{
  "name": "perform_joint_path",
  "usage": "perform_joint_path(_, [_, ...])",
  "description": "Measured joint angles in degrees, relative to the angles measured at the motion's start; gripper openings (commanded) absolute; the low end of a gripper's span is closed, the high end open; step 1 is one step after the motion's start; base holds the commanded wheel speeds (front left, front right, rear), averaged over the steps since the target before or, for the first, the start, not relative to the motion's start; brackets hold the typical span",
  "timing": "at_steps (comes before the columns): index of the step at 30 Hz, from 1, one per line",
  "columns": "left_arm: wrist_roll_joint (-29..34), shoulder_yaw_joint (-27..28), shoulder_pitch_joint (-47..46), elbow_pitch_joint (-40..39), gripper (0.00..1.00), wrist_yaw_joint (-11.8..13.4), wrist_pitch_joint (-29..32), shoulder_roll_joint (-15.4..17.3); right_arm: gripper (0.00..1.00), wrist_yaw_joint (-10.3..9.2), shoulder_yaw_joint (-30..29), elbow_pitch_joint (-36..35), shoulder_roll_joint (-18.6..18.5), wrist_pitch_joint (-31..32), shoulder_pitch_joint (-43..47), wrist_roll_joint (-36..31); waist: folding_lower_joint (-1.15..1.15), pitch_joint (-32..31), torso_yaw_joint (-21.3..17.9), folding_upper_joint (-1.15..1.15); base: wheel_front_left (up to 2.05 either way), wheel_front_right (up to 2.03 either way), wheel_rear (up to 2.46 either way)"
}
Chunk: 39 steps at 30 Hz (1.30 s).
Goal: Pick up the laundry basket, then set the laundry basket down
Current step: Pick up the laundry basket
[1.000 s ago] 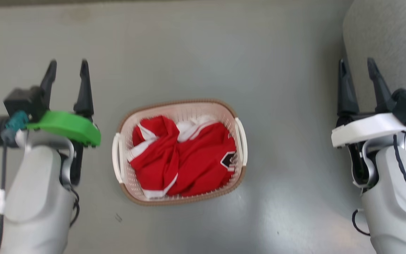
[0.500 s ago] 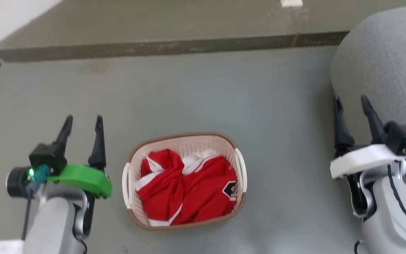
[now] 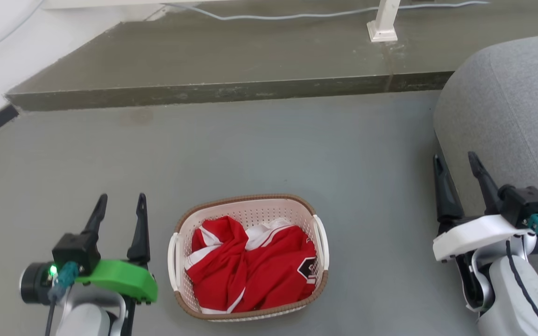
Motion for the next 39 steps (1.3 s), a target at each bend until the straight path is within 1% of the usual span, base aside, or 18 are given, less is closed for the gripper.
perform_joint_path(13, [0.0,-0.1,4.7,-4.9,1.0,1.0,0.5,0.0,1.0,0.0,0.9,-0.6,0.2,0.0,2.3,-0.1,0.0,-0.9,0.3,0.0,0.0,0.0,0.0])
perform_joint_path(29, [0.1,-0.1,6.9,-8.9,1.0,2.0,2.1,0.4,1.0,-0.02,1.2,-1.5,0.3,0.0,2.6,-0.1,0.0,-0.5,0.5,0.0,0.0,0.0,0.0])
perform_joint_path(39, [0.3,0.0,7.1,-11.0,1.0,2.0,3.3,0.8,1.0,-0.08,1.3,-1.7,0.3,0.0,2.6,-0.1,0.01,-0.1,0.3,0.0,0.0,0.0,0.0])
